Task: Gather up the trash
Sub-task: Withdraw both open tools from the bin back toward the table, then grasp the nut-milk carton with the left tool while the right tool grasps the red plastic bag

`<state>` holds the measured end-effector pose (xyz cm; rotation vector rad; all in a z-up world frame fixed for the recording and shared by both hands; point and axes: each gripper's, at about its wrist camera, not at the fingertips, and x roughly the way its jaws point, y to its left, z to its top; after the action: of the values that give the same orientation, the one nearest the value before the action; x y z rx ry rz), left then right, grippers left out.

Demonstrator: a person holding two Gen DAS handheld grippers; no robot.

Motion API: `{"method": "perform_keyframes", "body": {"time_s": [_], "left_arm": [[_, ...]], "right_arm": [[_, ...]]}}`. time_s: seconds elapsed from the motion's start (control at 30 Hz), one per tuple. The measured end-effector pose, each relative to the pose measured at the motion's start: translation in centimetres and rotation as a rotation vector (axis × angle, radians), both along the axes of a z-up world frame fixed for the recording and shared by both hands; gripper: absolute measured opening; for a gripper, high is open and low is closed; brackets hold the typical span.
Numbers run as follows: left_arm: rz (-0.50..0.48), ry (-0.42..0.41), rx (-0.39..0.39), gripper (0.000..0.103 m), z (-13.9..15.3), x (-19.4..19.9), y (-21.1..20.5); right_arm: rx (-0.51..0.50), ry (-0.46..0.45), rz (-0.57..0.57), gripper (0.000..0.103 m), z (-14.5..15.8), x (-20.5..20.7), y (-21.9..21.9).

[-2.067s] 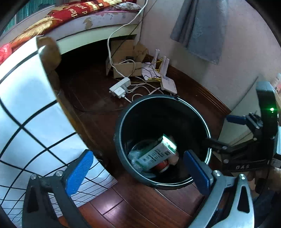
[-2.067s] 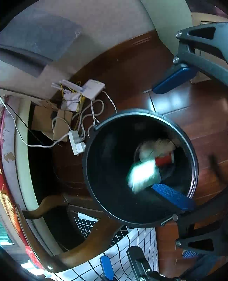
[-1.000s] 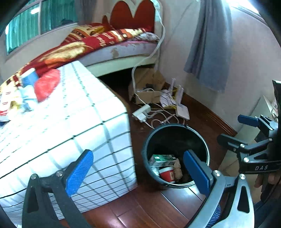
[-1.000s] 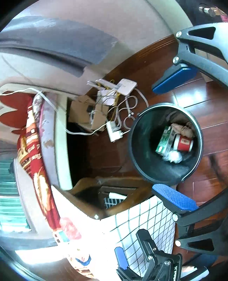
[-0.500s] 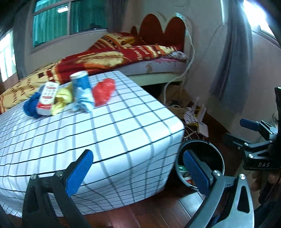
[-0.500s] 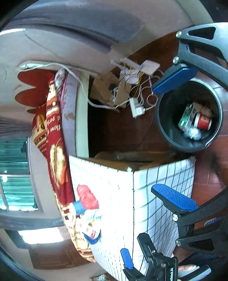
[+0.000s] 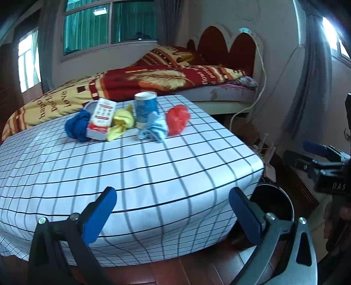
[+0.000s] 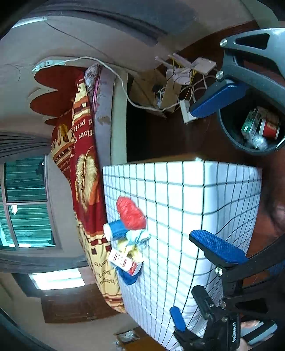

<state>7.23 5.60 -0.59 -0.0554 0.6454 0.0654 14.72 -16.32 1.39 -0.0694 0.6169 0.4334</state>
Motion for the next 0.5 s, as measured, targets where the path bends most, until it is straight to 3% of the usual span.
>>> {"method": "perform_keyframes", "body": {"time_s": [0.5], "left_arm": [[0.126,0.007,-0.014,0.086,-0.7,-0.6,8.4]], "right_arm": [[0.054,-0.004,0.102,0.102,0.5,2.0,6.7]]}}
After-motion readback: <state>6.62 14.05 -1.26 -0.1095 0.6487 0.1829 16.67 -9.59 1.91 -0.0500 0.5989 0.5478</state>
